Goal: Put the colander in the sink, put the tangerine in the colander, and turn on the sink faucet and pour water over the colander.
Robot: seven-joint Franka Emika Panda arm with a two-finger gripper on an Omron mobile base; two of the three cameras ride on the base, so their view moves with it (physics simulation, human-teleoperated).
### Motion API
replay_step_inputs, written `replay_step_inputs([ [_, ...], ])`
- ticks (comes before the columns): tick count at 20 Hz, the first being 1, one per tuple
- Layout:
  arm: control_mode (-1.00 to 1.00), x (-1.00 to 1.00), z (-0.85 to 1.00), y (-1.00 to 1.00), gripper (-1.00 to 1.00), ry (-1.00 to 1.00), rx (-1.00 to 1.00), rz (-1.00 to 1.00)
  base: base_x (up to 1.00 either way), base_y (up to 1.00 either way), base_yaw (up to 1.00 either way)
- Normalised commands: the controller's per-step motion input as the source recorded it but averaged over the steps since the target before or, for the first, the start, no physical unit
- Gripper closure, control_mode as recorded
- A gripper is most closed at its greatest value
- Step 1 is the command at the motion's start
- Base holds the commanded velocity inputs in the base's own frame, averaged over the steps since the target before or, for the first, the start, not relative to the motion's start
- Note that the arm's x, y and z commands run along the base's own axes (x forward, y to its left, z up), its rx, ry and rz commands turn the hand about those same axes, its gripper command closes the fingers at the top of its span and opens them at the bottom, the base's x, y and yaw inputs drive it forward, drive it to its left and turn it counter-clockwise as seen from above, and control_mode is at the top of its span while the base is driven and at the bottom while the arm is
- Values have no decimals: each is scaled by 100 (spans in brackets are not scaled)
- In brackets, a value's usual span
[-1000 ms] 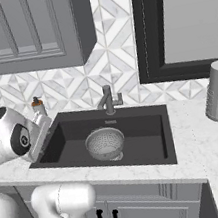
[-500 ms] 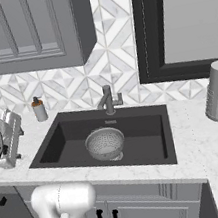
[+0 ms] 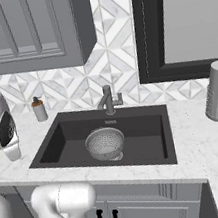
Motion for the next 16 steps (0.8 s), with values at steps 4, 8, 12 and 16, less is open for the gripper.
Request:
replay_step_inputs([
  [4, -100, 37, -30, 76, -100, 6, 0, 38, 0, 0, 0],
  [8, -100, 27, -29, 80, -100, 0, -5, 17, 0, 0, 0],
  [12, -100, 11, -21, 69, -100, 0, -7, 12, 0, 0, 0],
  [16, -100, 27, -16, 59, -100, 0, -11, 5, 0, 0, 0],
])
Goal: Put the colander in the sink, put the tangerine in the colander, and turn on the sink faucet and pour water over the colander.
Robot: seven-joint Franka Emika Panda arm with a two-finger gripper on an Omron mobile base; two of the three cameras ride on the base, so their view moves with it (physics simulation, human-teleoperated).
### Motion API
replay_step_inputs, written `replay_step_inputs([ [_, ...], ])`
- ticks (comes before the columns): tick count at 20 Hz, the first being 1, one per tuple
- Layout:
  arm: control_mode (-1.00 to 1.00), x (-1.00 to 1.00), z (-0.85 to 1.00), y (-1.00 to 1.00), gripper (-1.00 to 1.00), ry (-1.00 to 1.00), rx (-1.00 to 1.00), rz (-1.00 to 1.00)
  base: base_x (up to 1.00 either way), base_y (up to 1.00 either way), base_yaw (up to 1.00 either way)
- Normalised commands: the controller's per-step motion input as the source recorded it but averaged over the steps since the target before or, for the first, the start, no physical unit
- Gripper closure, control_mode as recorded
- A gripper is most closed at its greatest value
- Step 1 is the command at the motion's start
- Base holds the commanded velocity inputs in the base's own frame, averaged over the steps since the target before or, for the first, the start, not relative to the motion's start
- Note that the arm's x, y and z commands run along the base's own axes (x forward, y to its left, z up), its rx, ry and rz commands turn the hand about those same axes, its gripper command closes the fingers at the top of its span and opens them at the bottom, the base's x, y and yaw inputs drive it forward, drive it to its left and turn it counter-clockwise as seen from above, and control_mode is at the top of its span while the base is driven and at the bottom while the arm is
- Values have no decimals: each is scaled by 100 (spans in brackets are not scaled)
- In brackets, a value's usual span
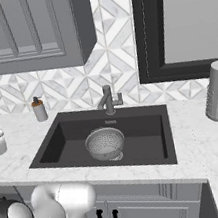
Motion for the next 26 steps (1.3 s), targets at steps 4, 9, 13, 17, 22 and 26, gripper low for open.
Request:
replay_step_inputs([
  [4, -100, 31, -19, 56, -100, 0, -12, 2, 0, 0, 0],
  [9, -100, 27, -15, 56, -100, 0, -9, 0, 0, 0, 0],
  [13, -100, 26, -17, 50, -100, 0, -5, 0, 0, 0, 0],
  [17, -100, 29, -26, 46, -100, 0, -3, 0, 0, 0, 0],
  [22, -100, 31, -40, 31, -100, 0, -7, 0, 0, 0, 0],
  [26, -100, 29, -42, 14, -100, -1, -6, 0, 0, 0, 0],
])
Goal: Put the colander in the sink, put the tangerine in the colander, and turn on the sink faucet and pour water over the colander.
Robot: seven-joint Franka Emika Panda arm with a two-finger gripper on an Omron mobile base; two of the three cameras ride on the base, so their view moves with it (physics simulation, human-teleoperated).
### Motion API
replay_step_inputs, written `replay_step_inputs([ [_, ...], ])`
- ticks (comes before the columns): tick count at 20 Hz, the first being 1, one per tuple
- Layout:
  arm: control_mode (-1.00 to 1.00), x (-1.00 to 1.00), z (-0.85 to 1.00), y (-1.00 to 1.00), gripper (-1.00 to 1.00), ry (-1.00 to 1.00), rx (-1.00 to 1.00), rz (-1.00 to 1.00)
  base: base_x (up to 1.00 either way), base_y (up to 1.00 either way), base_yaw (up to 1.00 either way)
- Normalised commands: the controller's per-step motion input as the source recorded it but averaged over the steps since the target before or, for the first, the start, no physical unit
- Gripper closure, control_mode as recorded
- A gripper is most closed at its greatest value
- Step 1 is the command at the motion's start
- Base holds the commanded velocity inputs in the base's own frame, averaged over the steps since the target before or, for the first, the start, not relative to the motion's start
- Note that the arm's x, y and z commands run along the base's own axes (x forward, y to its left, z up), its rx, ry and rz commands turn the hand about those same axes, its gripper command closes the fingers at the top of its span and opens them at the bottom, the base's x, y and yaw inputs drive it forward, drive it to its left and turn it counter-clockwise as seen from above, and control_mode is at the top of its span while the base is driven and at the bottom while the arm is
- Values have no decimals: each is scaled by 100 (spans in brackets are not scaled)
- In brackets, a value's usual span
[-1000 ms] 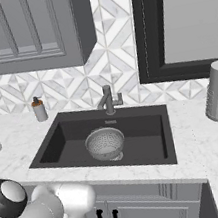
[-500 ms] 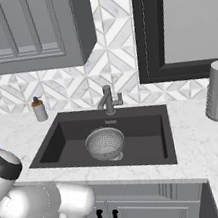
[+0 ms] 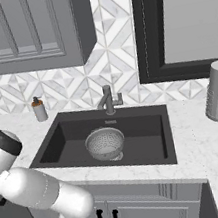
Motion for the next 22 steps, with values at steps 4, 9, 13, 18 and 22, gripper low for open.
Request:
replay_step_inputs([
  [4, -100, 47, -18, 22, -100, -1, 0, 3, 0, 0, 0],
  [9, -100, 53, -19, 21, -100, 0, 0, 7, 0, 0, 0],
  [13, -100, 39, -18, 26, -100, 0, 0, 5, 0, 0, 0],
  [18, -100, 25, -12, 32, -100, 0, -1, 5, 0, 0, 0],
  [22, -100, 10, -30, 16, -100, 0, -2, 6, 0, 0, 0],
])
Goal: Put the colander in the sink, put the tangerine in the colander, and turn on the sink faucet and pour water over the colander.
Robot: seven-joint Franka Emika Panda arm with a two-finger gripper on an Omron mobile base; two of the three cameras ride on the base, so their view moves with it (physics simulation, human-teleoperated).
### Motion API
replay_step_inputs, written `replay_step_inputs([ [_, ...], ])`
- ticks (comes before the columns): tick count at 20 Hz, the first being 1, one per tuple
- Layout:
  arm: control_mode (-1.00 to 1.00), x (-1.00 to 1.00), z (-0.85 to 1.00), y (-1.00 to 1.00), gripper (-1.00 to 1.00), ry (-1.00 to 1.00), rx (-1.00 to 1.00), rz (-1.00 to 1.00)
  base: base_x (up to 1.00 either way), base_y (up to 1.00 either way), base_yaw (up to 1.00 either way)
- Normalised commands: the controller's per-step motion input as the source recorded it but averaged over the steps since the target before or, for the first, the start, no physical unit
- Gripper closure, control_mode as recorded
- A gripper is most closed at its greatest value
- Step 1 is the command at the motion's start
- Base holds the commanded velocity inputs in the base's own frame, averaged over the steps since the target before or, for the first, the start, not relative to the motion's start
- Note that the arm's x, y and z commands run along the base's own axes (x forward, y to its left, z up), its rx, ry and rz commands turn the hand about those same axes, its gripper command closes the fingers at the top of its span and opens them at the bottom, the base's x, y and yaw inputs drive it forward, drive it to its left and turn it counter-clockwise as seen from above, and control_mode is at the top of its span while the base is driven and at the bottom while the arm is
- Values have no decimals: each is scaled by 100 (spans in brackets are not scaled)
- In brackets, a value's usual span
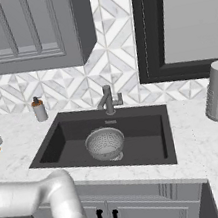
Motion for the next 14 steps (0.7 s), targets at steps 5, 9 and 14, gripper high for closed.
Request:
replay_step_inputs([
  [5, -100, 8, -44, 0, -100, 0, -1, 4, 0, 0, 0],
  [9, -100, 19, -30, 6, -100, -7, 0, 7, 0, 0, 0],
  [14, -100, 17, -25, 15, -100, -14, 0, 12, 0, 0, 0],
])
